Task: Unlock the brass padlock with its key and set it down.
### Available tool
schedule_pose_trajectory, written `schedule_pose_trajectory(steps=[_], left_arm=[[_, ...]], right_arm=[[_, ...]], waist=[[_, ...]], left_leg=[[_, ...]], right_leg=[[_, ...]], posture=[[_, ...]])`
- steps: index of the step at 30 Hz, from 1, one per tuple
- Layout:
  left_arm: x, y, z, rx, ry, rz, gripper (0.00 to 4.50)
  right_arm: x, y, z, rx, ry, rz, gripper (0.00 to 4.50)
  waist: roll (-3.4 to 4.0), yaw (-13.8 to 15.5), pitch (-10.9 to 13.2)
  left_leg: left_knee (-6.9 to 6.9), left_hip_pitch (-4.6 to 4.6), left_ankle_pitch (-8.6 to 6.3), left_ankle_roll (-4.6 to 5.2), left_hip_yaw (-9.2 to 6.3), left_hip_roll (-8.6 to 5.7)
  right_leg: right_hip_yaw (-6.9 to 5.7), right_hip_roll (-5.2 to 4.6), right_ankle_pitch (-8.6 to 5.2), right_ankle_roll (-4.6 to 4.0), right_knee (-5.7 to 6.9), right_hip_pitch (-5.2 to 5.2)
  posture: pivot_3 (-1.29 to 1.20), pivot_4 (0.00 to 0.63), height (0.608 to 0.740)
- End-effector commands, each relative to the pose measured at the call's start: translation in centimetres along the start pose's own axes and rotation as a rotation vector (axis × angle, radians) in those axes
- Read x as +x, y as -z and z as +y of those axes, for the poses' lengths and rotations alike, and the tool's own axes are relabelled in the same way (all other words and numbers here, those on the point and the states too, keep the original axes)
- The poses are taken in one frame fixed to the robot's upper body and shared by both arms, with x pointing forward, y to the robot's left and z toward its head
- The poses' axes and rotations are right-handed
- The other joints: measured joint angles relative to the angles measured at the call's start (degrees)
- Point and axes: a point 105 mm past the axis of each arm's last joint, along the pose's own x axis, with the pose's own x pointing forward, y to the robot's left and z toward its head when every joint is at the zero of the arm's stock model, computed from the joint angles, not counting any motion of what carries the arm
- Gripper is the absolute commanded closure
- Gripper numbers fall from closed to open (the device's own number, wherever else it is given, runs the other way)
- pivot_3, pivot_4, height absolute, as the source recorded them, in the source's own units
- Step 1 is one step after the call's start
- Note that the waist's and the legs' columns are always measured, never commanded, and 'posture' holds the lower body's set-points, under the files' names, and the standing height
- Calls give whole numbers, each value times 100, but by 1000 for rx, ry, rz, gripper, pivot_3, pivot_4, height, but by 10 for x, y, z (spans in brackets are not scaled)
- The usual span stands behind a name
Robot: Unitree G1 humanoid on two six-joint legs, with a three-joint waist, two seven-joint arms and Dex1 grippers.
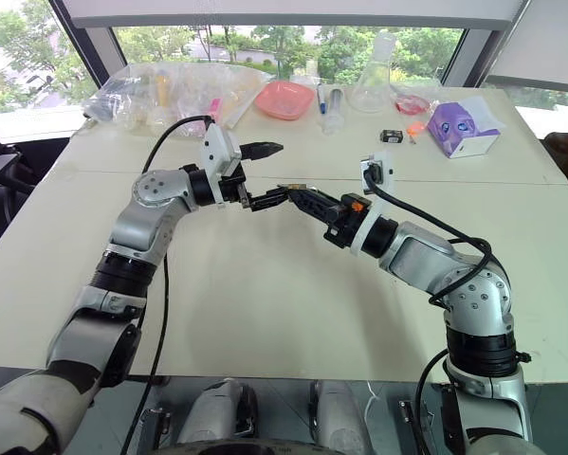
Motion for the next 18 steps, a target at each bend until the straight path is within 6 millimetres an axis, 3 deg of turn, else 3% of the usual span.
schedule_pose_trajectory(steps=[1,13,18], left_arm=[[-2,-18,9,63,-40,-47,81],[-4,-26,20,96,-137,-73,81],[-10,-11,12,57,-100,-13,81]], right_arm=[[-2,-4,7,-10,-21,-24,4500],[-2,-1,5,2,-19,-7,4500],[-1,-4,1,12,-5,-27,4500]], waist=[[0,-1,0],[0,2,0],[0,-2,0]], left_leg=[[0,0,0,0,0,0],[0,0,-2,3,-1,0],[0,0,-1,2,0,0]], right_leg=[[0,0,0,0,0,0],[0,-1,0,0,0,0],[0,0,0,0,0,0]], posture=[[0,150,739],[0,150,739],[0,150,739]])
